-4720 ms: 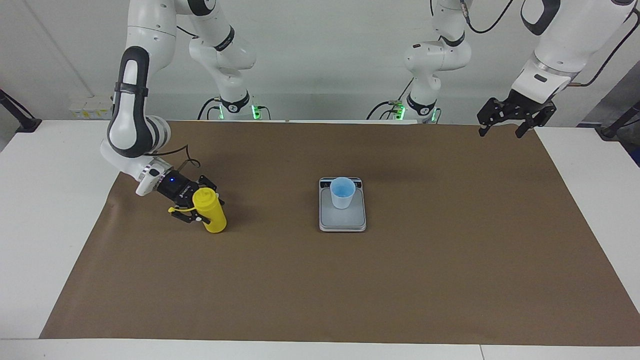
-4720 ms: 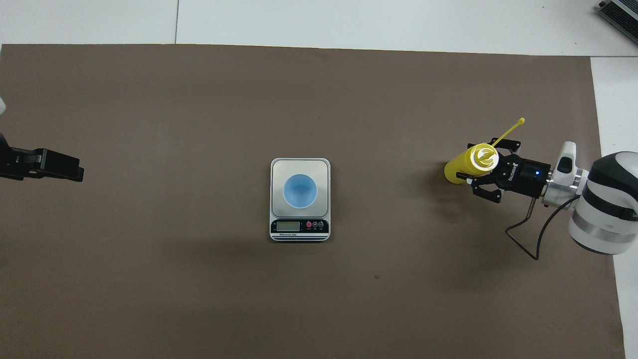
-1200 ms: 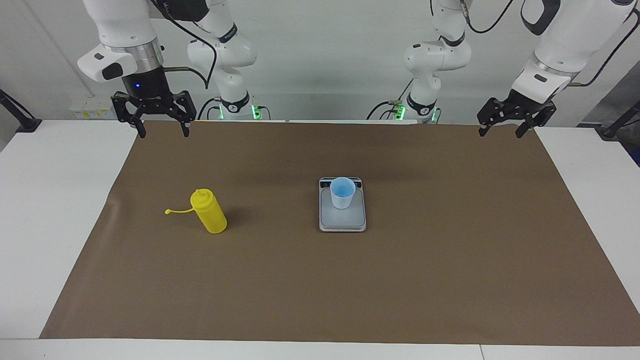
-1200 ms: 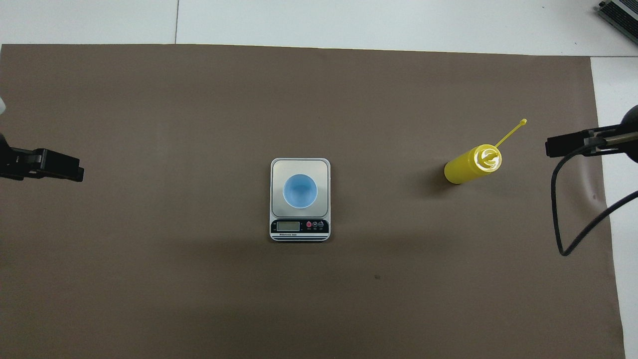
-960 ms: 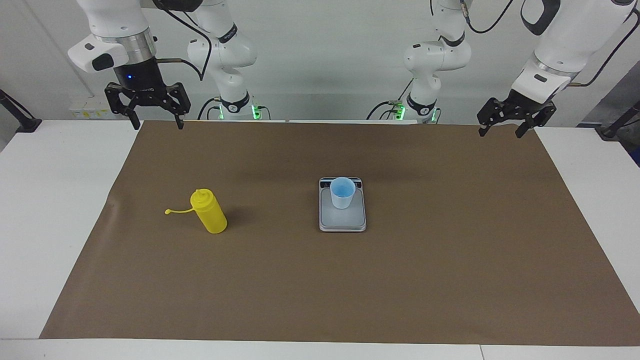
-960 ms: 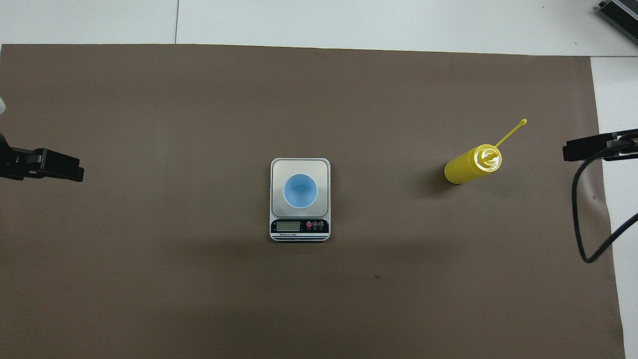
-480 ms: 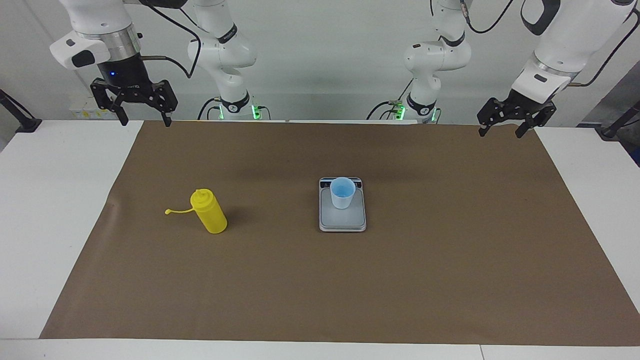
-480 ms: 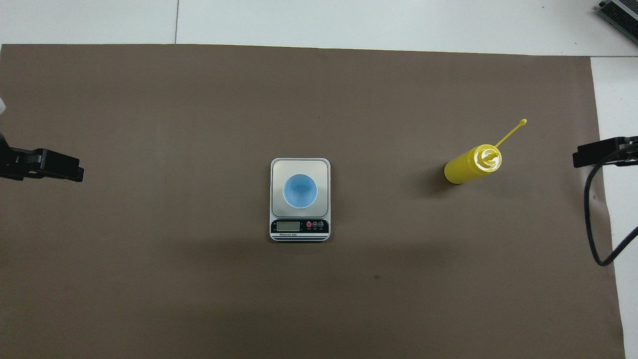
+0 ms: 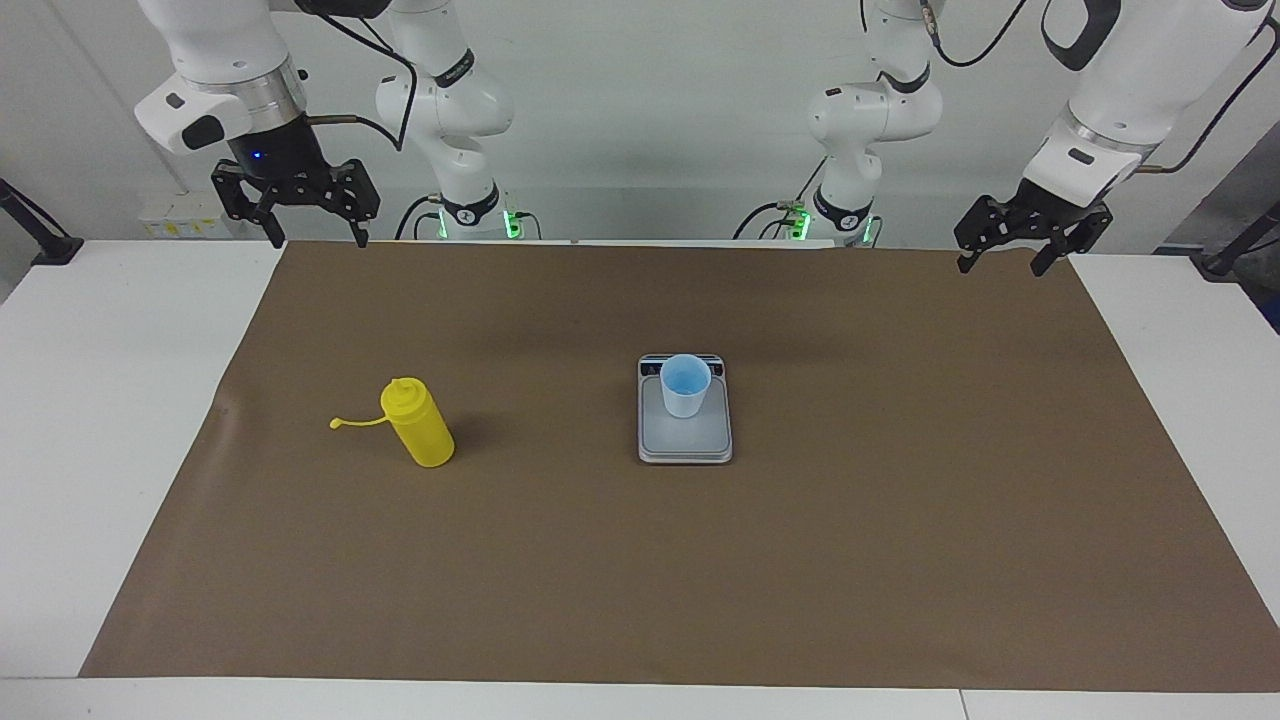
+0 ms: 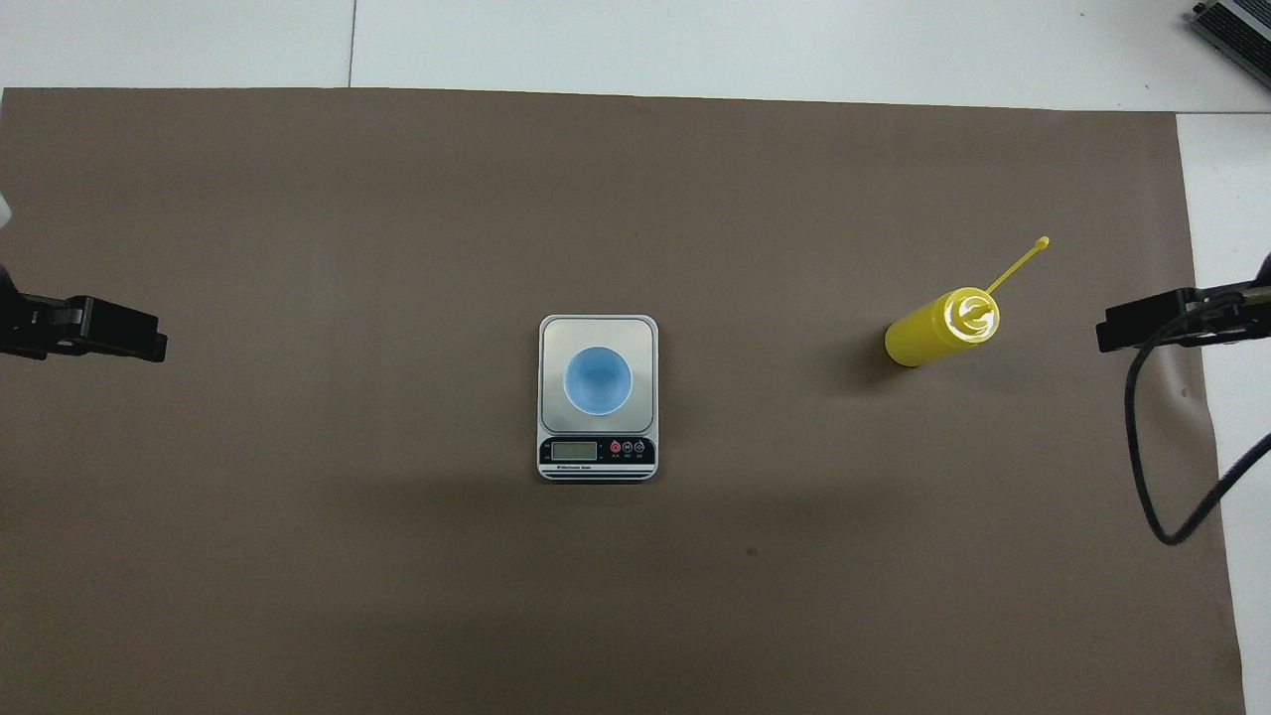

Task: Pour seasoning into cup on scale with both arms

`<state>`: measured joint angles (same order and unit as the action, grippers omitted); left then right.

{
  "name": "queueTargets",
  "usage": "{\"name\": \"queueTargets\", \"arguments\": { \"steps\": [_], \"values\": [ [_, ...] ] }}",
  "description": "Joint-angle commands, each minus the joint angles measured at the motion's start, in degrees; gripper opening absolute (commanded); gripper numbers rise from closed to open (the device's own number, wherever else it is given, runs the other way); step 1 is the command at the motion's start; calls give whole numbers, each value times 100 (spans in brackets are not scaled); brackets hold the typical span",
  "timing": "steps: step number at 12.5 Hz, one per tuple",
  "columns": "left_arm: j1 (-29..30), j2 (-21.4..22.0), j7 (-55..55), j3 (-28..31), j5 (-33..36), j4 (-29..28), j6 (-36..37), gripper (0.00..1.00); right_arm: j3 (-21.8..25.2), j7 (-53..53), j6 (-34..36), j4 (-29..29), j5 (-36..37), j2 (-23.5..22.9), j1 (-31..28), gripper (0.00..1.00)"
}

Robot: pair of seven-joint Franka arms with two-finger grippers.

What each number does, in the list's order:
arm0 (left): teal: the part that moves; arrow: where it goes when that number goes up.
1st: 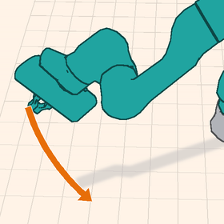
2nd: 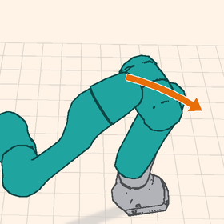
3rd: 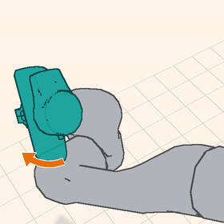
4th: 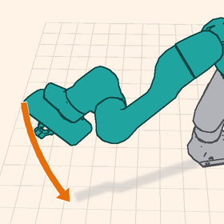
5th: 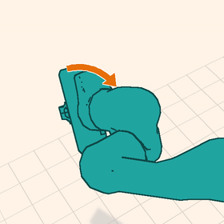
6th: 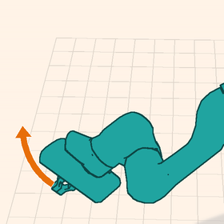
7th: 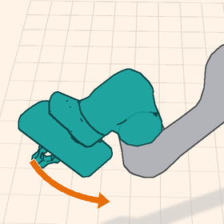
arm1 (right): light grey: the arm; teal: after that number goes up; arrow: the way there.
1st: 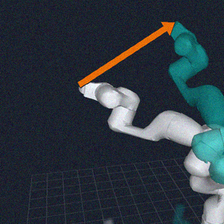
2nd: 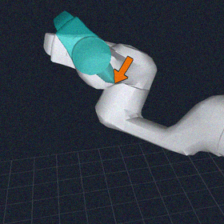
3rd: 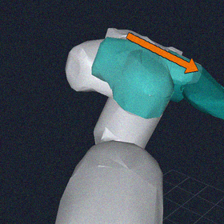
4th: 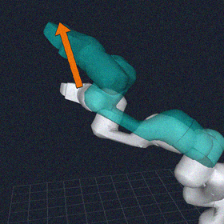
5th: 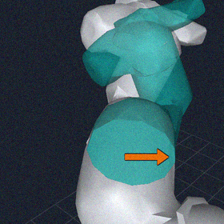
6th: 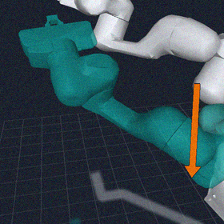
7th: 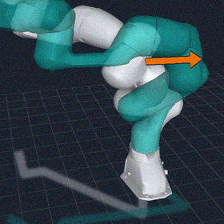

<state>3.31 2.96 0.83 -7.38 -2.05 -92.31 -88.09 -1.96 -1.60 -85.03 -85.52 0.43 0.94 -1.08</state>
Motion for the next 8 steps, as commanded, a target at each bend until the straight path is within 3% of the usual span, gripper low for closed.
{"name": "queueTargets", "arguments": {
  "steps": [1, 8],
  "values": [
    [55, 143, -22, -9, -58, -129, 20, 100, 467, 134, -49, -149, -95, 64, 405, 100],
    [55, 143, -22, -9, -58, -129, 20, 100, 469, 116, -23, -175, -34, 81, 380, 100]
  ]
}}
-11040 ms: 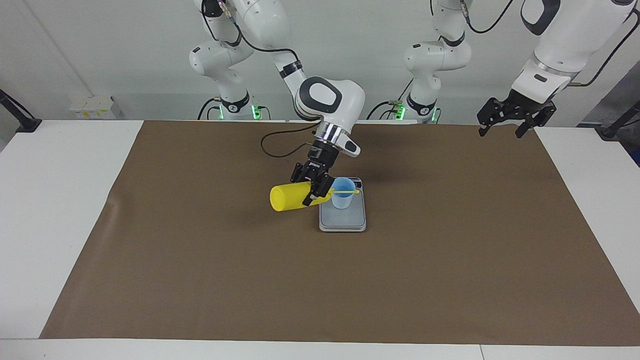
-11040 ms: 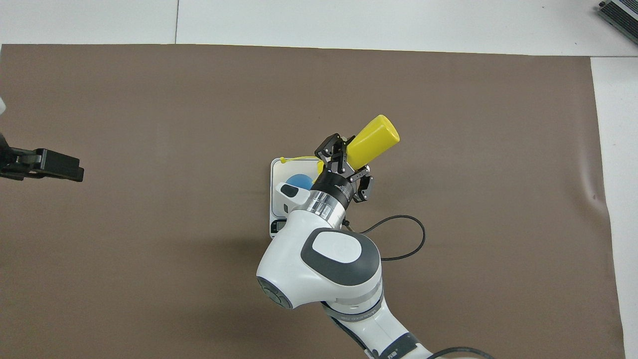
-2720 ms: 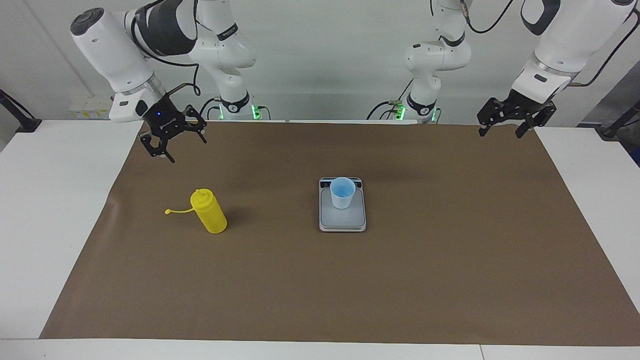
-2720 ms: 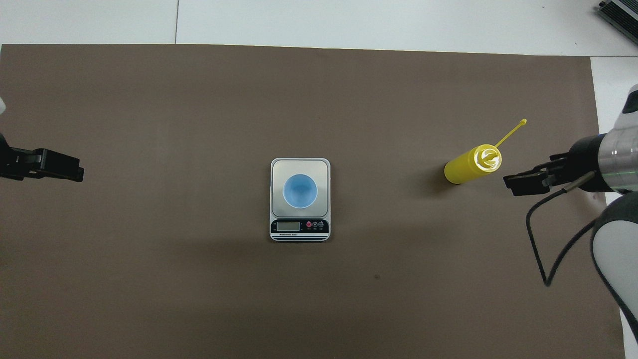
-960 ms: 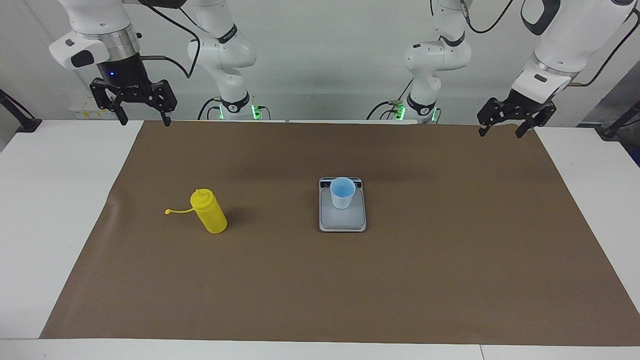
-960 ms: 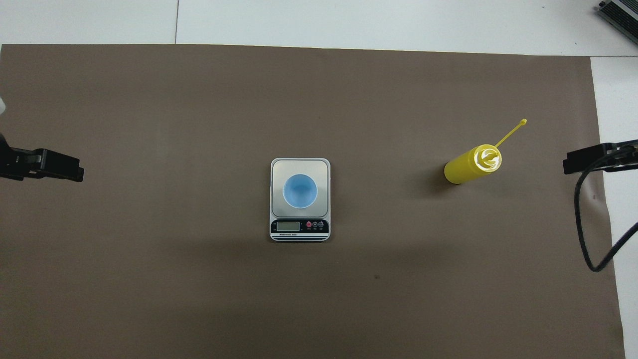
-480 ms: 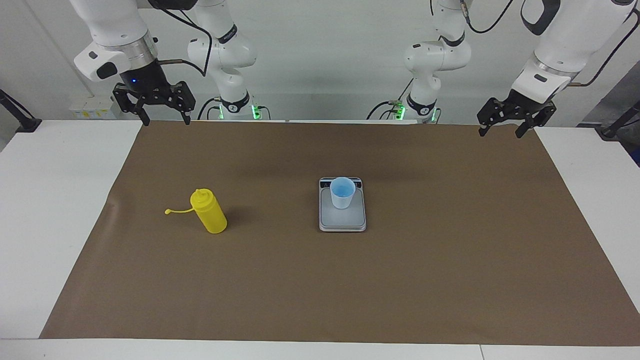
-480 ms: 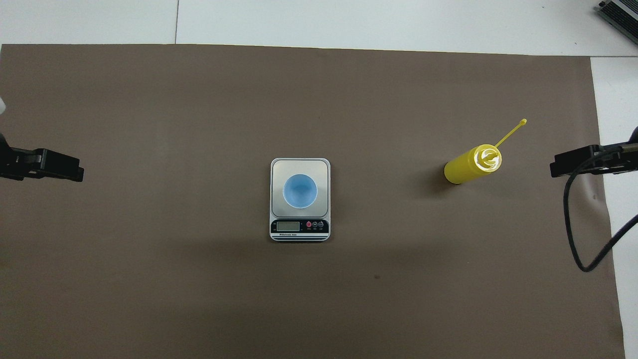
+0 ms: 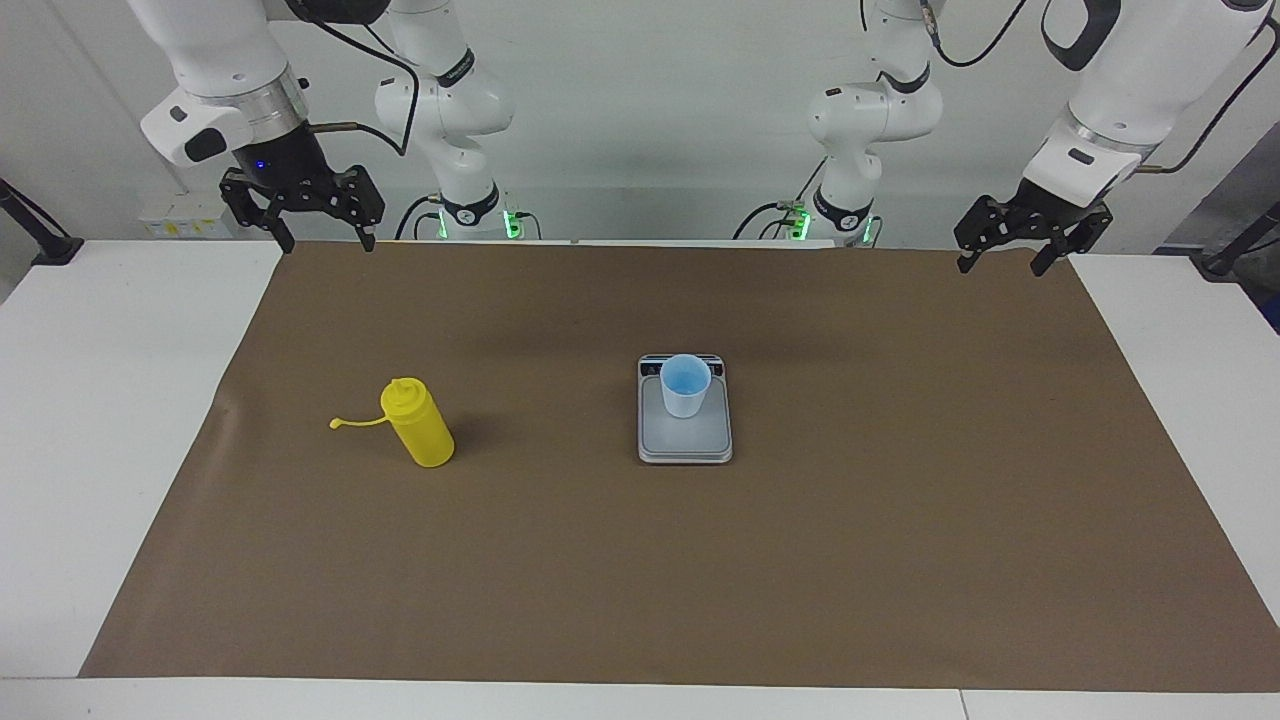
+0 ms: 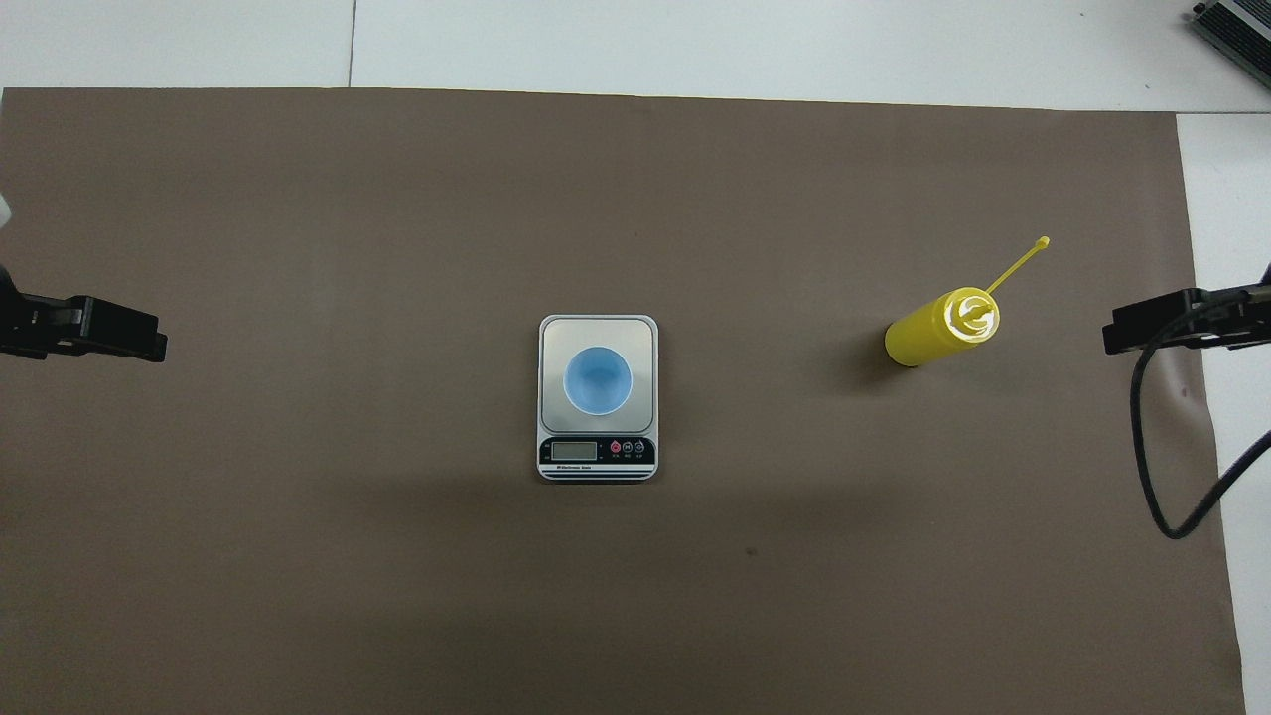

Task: Pour seasoning into cup on scale with both arms

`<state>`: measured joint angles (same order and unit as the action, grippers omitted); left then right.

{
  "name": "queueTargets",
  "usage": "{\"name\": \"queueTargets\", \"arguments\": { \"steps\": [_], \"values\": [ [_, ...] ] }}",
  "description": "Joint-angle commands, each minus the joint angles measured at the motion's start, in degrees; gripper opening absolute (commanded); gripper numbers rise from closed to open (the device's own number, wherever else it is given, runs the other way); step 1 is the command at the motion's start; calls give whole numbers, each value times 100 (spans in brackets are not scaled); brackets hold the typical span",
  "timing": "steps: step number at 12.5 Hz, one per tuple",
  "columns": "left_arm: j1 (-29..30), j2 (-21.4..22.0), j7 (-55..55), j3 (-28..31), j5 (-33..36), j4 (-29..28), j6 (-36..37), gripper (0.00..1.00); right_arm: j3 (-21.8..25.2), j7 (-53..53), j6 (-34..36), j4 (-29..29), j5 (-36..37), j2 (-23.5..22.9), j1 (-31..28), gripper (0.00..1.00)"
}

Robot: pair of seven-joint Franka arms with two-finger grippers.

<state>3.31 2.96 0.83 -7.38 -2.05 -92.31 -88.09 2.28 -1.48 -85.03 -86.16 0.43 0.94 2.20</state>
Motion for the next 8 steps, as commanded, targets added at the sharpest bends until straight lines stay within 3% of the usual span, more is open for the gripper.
{"name": "queueTargets", "arguments": {
  "steps": [1, 8],
  "values": [
    [55, 143, -22, -9, -58, -129, 28, 100, 53, 96, -31, -103, -34, 82, 44, 100],
    [55, 143, -22, -9, -58, -129, 20, 100, 79, 78, 13, -112, -52, 82, 44, 100]
  ]
}}
